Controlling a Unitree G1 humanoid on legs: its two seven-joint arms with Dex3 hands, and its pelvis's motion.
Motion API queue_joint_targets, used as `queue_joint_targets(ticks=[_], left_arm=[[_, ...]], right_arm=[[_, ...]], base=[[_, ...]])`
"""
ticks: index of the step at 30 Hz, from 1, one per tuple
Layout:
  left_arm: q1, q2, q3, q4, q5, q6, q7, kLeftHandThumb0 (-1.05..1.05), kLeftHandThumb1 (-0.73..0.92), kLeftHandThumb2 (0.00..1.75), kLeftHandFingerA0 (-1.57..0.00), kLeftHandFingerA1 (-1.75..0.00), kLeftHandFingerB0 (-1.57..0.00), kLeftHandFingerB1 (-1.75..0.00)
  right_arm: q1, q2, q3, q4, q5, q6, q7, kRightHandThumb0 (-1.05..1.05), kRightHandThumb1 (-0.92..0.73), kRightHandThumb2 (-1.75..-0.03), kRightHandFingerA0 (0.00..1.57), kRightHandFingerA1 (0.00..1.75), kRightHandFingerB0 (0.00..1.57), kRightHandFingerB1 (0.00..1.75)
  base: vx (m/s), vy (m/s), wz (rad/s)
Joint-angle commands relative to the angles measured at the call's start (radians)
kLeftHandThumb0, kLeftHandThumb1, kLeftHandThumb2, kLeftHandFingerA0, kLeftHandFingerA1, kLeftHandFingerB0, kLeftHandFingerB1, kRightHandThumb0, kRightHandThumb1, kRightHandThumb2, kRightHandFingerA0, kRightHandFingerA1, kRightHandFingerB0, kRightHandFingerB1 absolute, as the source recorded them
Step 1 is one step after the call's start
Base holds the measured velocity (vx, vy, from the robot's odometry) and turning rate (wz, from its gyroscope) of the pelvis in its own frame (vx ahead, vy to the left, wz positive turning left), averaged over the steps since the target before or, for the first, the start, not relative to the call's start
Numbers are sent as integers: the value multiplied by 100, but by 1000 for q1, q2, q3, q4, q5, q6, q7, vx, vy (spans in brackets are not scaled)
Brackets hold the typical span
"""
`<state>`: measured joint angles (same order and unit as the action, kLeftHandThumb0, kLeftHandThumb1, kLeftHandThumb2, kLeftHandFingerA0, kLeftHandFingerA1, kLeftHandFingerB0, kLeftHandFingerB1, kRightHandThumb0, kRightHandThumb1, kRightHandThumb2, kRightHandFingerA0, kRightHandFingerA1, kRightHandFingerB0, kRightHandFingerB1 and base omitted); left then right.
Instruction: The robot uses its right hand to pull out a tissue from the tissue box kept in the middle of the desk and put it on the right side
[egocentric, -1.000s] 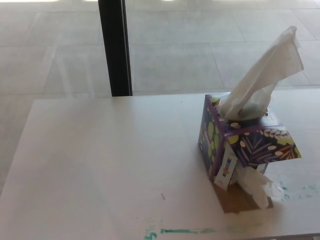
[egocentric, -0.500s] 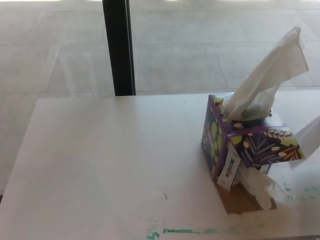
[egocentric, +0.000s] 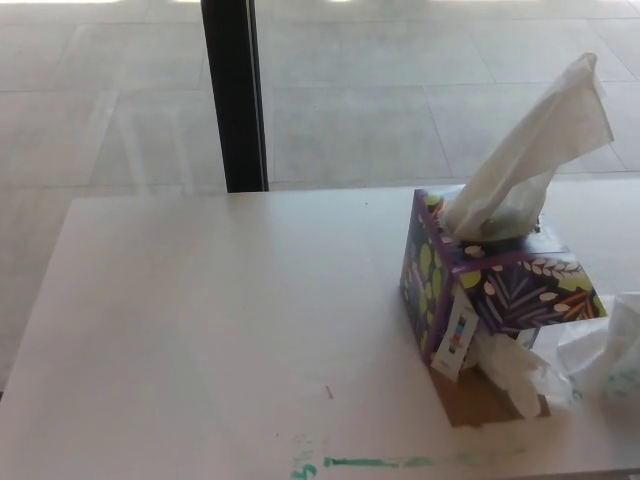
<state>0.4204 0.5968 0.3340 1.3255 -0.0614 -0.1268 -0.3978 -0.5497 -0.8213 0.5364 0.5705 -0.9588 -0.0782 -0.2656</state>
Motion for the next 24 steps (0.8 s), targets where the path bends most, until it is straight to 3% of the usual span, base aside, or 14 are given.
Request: queue_joint_targets(ticks=[1, 4, 5, 6, 8, 9, 12, 13, 14, 15, 16, 18, 19, 24], left_arm=[[-4, 8, 35, 8, -37, 18, -15, -88, 92, 71, -22, -39, -39, -36], [2, 11, 9, 3, -8, -9, 10, -87, 92, 73, -16, -37, -40, -36], [1, 10, 11, 1, -11, -10, 13, -87, 91, 73, -14, -38, -40, -36], [1, 9, 14, 0, -14, -7, 11, -83, 75, 110, -17, -49, -34, -50], [2, 9, 16, 0, -16, -6, 9, -83, 75, 110, -17, -49, -34, -50], [3, 11, 7, 1, -6, -13, 13, -88, 92, 76, -13, -37, -37, -36], [5, 11, 9, 4, -6, -19, 17, -87, 92, 74, -18, -37, -39, -36], [5, 10, 11, 6, -8, -16, 16, -84, 75, 113, -19, -49, -33, -50], [6, 13, 8, 4, -6, -16, 11, -89, 92, 75, -17, -38, -39, -36], [6, 14, 7, 3, -5, -16, 9, -89, 92, 75, -17, -38, -39, -36], [5, 14, 4, 4, -1, -12, 18, -87, 92, 76, -18, -35, -37, -35], [6, 17, 11, 4, -8, -11, 16, -86, 92, 75, -17, -36, -38, -36], [7, 17, 11, 3, -7, -14, 20, -89, 91, 75, -14, -39, -39, -36], [10, 17, 19, -1, -16, -22, 19, -87, 92, 71, -15, -39, -42, -37]], right_arm=[[15, -62, 84, -104, -157, 173, 539, -49, -47, -75, 0, 10, 0, 12], [2, -100, 54, -132, -102, 113, 550, -90, -69, -61, 0, 0, 0, 0], [-3, -101, 50, -135, -100, 114, 555, -105, -61, -98, 0, 15, 0, 1], [-9, -102, 47, -142, -103, 120, 566, -99, -58, -90, 0, 15, 0, 0], [-10, -101, 45, -147, -105, 122, 575, -99, -58, -90, 0, 15, 0, 0], [-8, -108, 39, -158, -115, 125, 563, -66, -60, -80, 0, 0, 0, 0], [-13, -125, 21, -185, -127, 129, 559, -59, -62, -58, 0, 0, 0, 0], [-2, -128, -7, -192, -99, 140, 541, -58, -53, -75, 0, 0, 0, 0], [-1, -152, -23, -200, -87, 127, 543, -54, -49, -72, 0, 0, 0, 0], [0, -163, -29, -205, -84, 121, 547, -54, -49, -72, 0, 0, 0, 0], [-6, -187, -49, -212, -54, 109, 591, -95, -55, -58, 0, 0, 0, 0], [-11, -208, -74, -231, -26, 120, 660, -92, -43, -88, 0, 0, 0, 0], [-11, -231, -91, -241, -6, 113, 689, -100, -59, -59, 0, 0, 0, 0], [56, -374, -269, -294, 181, 139, 792, -87, -45, -57, 0, 0, 0, 0]], base=[[0, 0, 0], [0, 0, 0], [0, 0, 0], [0, 0, 0], [0, 0, 0], [0, 0, 0], [0, 0, 0], [0, 0, 0], [0, 0, 0], [0, 0, 0], [0, 0, 0], [0, 0, 0], [0, 0, 0], [0, 0, 0]])
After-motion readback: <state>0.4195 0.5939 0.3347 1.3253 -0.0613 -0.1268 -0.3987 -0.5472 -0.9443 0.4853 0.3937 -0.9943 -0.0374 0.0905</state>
